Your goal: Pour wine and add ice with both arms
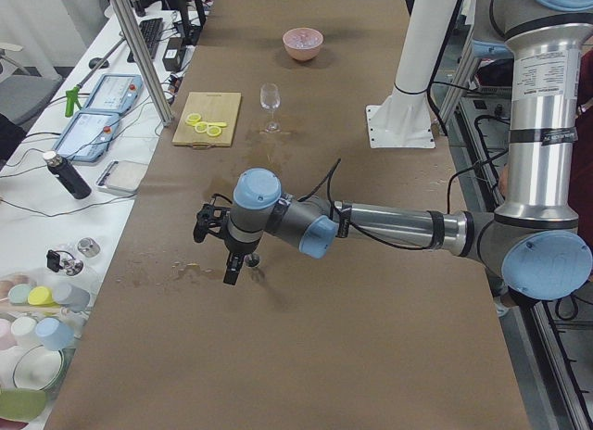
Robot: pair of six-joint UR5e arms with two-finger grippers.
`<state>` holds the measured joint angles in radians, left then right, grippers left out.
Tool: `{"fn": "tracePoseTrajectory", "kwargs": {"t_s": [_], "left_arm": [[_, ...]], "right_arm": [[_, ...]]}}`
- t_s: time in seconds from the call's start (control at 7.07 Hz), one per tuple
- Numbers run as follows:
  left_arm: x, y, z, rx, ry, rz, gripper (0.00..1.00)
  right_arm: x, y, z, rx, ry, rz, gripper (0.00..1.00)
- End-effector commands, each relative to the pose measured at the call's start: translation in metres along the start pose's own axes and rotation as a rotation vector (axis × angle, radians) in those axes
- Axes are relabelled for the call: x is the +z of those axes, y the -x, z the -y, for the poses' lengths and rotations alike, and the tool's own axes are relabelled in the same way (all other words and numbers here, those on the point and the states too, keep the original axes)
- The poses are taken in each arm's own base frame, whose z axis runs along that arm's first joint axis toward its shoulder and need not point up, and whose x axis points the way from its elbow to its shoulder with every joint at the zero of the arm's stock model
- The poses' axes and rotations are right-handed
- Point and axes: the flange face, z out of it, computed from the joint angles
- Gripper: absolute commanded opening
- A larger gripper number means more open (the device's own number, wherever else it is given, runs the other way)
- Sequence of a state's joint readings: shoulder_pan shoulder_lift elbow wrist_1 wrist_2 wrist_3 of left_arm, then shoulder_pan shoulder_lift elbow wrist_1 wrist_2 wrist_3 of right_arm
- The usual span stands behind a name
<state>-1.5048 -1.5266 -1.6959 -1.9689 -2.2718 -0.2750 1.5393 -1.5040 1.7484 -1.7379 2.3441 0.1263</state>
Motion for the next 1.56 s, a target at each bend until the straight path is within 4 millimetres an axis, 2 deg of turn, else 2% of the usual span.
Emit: {"fn": "tracePoseTrajectory", "kwargs": {"t_s": [0.0,0.14,0.28,0.42,0.57,0.85,0.99,1.13,1.41], "left_arm": [[0.003,0.008,-0.019,0.021,-0.016,0.0,0.99],[0.009,0.023,-0.047,0.043,-0.061,0.011,0.99],[0.005,0.028,-0.07,0.053,-0.099,0.003,0.99],[0.004,0.029,-0.082,0.03,-0.132,-0.008,0.99],[0.0,0.024,-0.081,-0.004,-0.166,-0.034,0.99],[0.007,0.031,-0.099,-0.022,-0.25,-0.089,0.99],[0.018,0.043,-0.115,0.005,-0.322,-0.134,0.99],[0.023,0.04,-0.12,0.001,-0.352,-0.172,0.99],[0.023,0.031,-0.122,0.047,-0.375,-0.196,0.99]], "right_arm": [[0.004,0.053,-0.003,0.028,0.003,0.012,1.0],[0.008,0.087,-0.007,0.033,0.009,0.017,1.0],[0.008,0.121,-0.007,0.044,0.009,0.024,1.0],[0.017,0.157,-0.011,0.054,0.026,0.029,1.0],[0.023,0.167,-0.016,0.053,0.027,0.034,1.0],[0.047,0.168,-0.031,0.056,0.063,0.025,1.0],[0.057,0.181,-0.039,0.069,0.073,0.03,1.0],[0.071,0.196,-0.045,0.075,0.067,0.021,1.0],[0.094,0.186,-0.063,0.057,0.075,-0.008,0.97]]}}
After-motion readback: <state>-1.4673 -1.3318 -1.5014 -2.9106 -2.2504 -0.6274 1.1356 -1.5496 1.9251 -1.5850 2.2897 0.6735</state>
